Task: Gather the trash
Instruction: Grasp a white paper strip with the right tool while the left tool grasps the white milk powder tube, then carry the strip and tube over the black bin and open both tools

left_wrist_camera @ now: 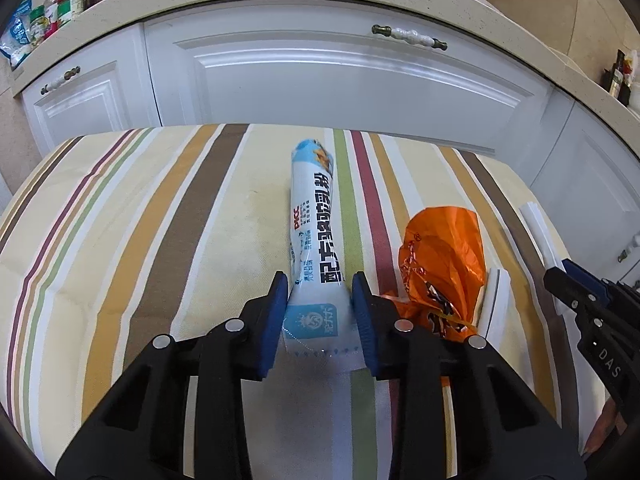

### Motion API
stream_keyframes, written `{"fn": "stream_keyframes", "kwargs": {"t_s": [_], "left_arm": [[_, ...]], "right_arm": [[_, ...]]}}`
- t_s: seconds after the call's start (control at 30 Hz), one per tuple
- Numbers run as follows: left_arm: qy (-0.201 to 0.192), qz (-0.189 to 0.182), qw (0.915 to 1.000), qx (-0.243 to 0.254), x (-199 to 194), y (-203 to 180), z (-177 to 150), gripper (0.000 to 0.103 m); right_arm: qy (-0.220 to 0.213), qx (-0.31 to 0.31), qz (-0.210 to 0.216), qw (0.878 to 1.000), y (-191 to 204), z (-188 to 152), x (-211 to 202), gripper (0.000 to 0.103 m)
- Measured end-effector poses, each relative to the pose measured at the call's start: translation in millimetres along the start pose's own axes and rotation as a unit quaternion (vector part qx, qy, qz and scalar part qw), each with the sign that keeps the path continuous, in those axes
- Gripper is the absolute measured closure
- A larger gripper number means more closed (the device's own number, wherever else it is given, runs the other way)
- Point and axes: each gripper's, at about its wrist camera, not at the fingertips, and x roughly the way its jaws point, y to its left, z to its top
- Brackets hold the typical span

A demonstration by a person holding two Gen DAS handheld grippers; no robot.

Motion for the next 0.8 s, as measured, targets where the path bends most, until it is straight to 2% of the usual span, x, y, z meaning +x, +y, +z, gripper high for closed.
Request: {"fn": "stream_keyframes", "kwargs": {"t_s": [0.27, 0.5, 0.67, 0.8], "left_arm": [[-0.019, -0.001, 0.9998, -0.003, -13, 5, -3, 0.075], [-0.045, 0.011, 0.9987, 0.017, -50, 4, -14, 0.075], [-0.051, -0.006, 0.9983, 0.029, -79, -10, -27, 0.075], [-0.049, -0.033, 0.9968, 0.053, -96, -37, -39, 0.075]], "right_arm": [[-0.003, 0.000, 0.000, 1.000, 0, -3, -5, 0.084], [-0.011, 0.008, -0.003, 1.000, -4, -11, -23, 0.084], [-0.017, 0.016, -0.015, 1.000, -15, -24, -44, 0.084], [-0.020, 0.026, -0.033, 0.999, -30, -37, -62, 0.084]]}}
